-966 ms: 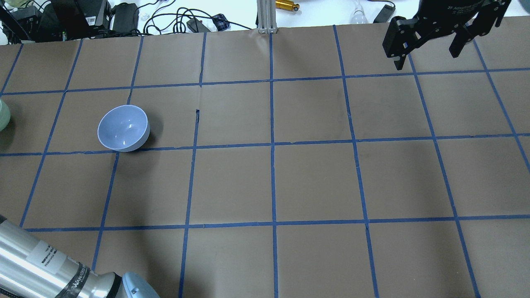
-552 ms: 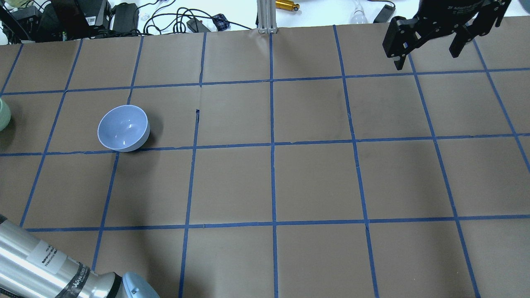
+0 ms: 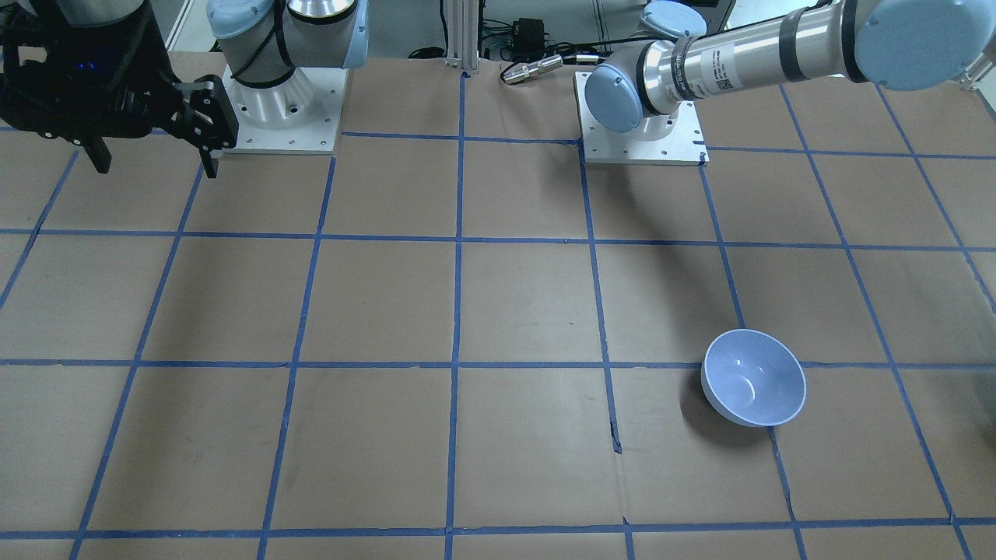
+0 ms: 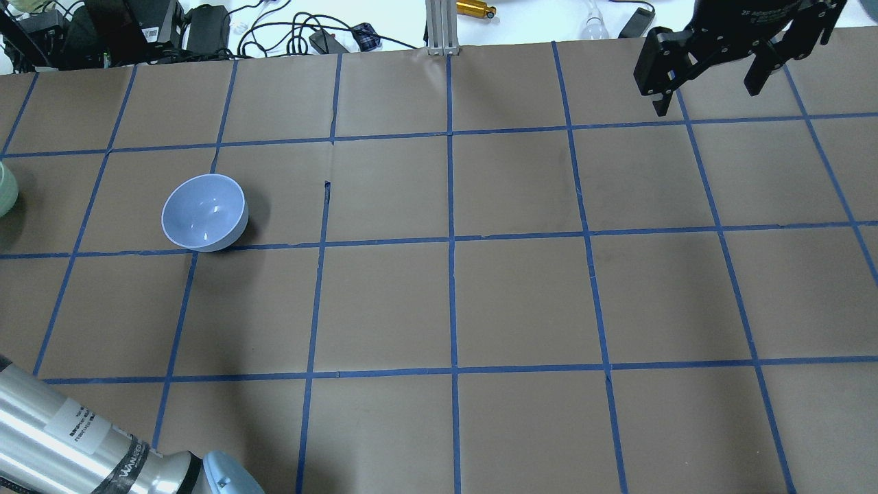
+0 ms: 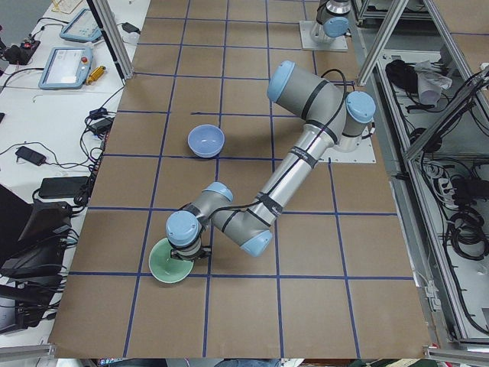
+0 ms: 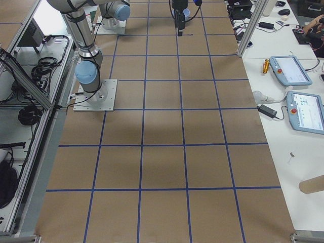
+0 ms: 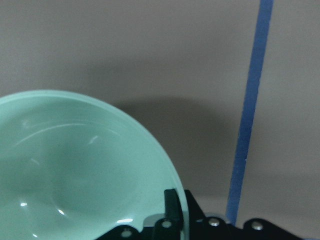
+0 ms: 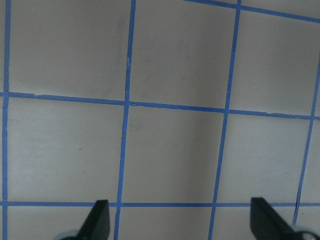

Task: Stack green bowl on blue bowl
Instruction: 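Close the left gripper on the mint-green bowl's rim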

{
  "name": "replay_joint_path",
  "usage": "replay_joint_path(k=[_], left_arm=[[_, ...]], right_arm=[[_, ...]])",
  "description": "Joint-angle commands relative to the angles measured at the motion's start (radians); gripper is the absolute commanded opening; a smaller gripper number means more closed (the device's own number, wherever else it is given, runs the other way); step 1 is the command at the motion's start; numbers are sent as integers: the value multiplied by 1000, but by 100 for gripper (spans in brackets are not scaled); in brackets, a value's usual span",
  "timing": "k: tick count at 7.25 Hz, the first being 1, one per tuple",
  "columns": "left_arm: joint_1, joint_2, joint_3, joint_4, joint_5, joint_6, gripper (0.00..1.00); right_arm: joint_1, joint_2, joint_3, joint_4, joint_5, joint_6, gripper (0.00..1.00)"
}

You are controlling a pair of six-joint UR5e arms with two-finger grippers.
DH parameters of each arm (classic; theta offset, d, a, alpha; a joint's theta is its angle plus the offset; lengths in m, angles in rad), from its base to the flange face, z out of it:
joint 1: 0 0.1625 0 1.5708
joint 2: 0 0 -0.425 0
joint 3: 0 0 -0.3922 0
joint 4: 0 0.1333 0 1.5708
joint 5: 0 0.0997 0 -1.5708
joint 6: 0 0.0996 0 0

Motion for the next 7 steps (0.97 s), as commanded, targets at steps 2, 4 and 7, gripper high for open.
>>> replay_joint_path(k=[2,4,7], left_arm=[[0,0,0,0,0,1,0],[0,2,0,0,0,1,0],[-2,11,-1,-6,2,2,0]], right_arm=[[0,0,0,0,0,0,100],[0,0,0,0,0,0,100],[0,0,0,0,0,0,100]])
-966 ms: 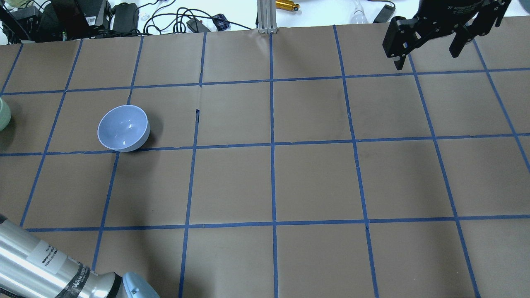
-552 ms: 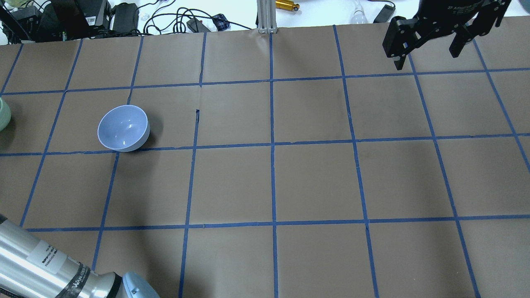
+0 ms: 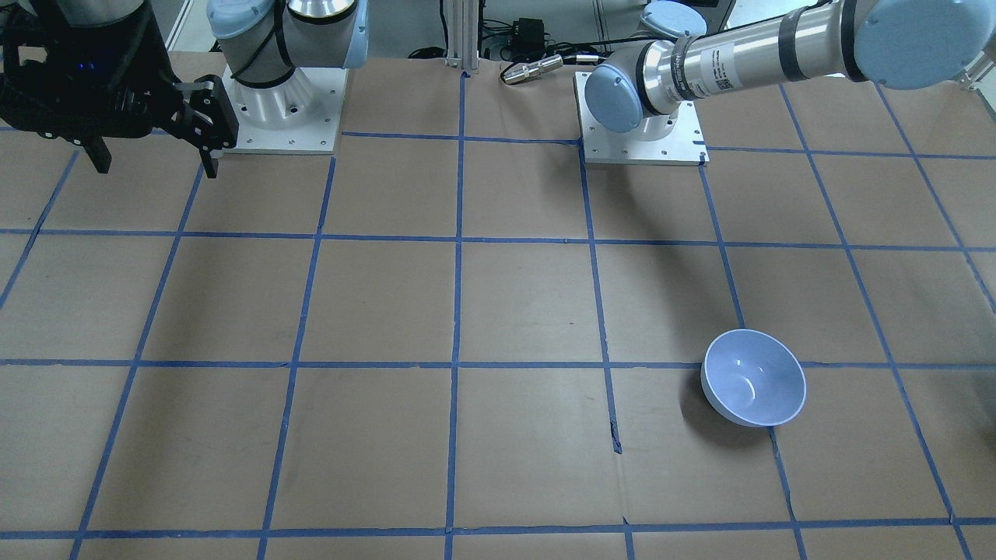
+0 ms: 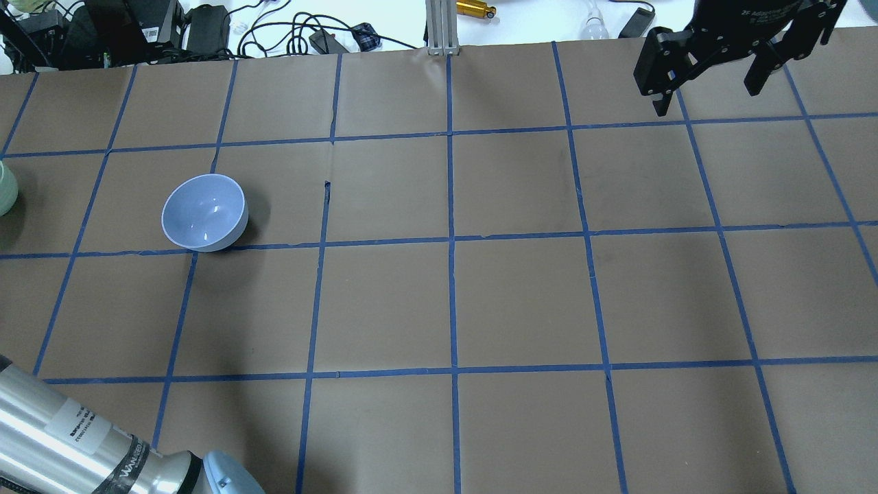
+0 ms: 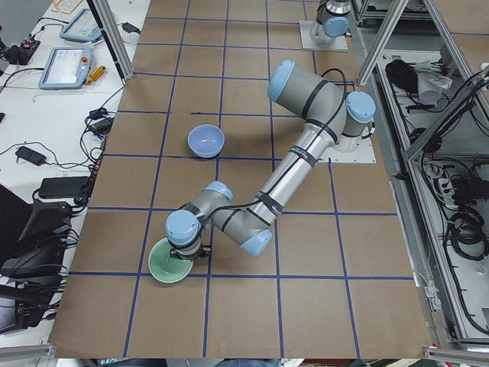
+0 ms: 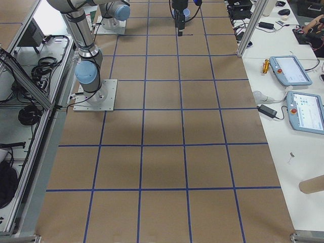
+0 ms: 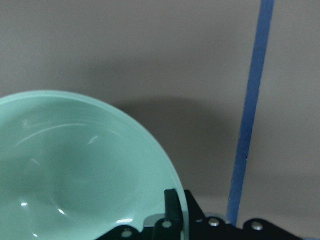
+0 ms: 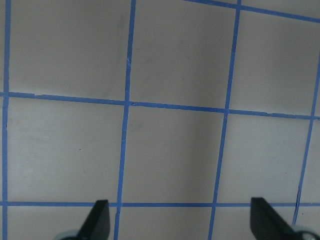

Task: Stack green bowl on blue bowl
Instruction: 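Close the left gripper on the mint-green bowl's rim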

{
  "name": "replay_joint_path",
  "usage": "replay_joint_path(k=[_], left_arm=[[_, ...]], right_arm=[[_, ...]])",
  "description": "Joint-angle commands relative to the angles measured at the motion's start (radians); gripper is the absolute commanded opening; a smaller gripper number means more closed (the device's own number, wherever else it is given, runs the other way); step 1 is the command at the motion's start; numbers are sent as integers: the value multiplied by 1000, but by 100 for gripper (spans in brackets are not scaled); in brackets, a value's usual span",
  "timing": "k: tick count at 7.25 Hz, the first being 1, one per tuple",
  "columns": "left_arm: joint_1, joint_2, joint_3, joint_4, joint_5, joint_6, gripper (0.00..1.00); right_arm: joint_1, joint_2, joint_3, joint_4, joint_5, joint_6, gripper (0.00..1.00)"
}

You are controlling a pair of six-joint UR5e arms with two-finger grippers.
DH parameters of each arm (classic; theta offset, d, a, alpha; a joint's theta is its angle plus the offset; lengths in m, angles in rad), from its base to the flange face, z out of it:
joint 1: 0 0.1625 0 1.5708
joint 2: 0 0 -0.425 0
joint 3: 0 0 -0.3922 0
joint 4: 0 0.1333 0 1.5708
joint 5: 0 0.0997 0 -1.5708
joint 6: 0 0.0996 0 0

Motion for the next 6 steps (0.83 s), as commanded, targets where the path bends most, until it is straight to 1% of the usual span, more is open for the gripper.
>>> replay_joint_path(k=[1,4,5,6], left_arm=[[-2,11,0,-4,1,2,0],[-46,70,-17,-34,24,4,0],[-75,116,-58,-43,27,7,0],[-110,194,-119,-70,28,8,0]], right_arm=[[0,0,0,0,0,0,100],[0,0,0,0,0,0,100],[0,0,0,0,0,0,100],[0,0,0,0,0,0,100]])
